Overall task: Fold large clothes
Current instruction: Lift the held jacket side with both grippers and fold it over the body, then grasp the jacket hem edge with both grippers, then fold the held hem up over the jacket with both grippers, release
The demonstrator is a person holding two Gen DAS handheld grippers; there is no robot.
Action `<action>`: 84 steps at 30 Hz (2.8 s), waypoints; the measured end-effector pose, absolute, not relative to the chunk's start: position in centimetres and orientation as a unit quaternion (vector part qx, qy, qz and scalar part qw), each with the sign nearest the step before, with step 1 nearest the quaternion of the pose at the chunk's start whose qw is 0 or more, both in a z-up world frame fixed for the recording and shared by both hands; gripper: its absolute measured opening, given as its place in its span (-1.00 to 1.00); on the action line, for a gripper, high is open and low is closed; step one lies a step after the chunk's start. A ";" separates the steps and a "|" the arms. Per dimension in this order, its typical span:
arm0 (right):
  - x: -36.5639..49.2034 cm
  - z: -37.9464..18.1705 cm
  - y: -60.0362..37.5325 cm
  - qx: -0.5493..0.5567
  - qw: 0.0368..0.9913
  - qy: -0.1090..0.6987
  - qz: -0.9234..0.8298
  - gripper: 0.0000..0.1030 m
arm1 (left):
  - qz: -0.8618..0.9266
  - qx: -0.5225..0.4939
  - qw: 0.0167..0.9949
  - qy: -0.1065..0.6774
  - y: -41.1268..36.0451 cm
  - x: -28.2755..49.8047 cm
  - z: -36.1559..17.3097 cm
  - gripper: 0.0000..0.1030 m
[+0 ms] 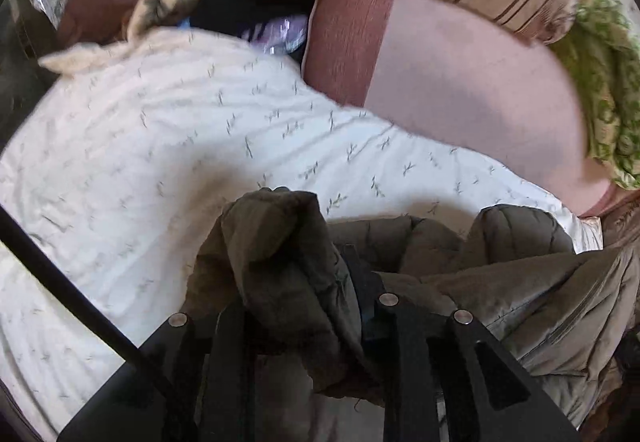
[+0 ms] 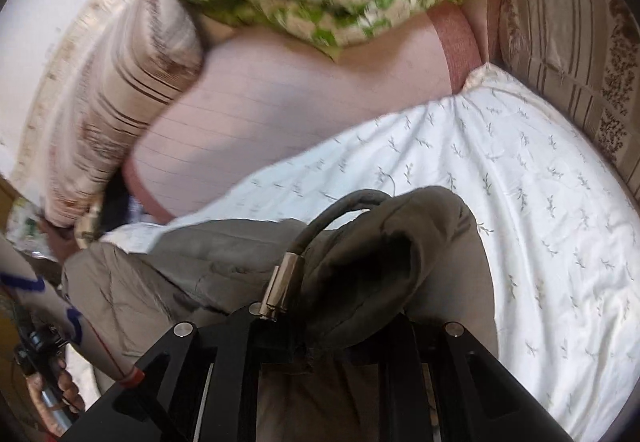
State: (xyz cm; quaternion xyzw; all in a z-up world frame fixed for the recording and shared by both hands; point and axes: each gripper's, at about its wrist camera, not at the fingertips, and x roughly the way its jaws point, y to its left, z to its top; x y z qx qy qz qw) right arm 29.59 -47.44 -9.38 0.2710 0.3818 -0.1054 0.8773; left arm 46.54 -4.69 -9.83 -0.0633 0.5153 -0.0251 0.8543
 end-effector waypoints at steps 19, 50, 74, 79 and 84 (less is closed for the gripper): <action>26.1 -5.0 -42.9 0.184 0.931 0.306 -0.075 0.81 | -0.145 -0.054 0.893 0.422 -7.1 38.5 -1.8 0.46; 40.3 -16.4 -41.6 0.116 0.902 0.406 -0.092 0.98 | -0.071 0.004 0.874 0.480 -14.7 48.2 -11.6 0.88; 24.1 -15.2 -43.9 0.161 0.899 0.383 -0.139 0.89 | -0.031 -0.067 0.872 0.483 1.6 37.7 -11.2 0.89; 17.5 -13.2 -44.4 0.183 0.906 0.361 -0.126 0.89 | -0.047 -0.054 0.886 0.458 4.0 32.0 -8.7 0.89; 11.0 -13.3 -46.3 0.223 0.897 0.359 -0.127 0.89 | -0.061 -0.057 0.891 0.447 7.0 27.8 -8.0 0.89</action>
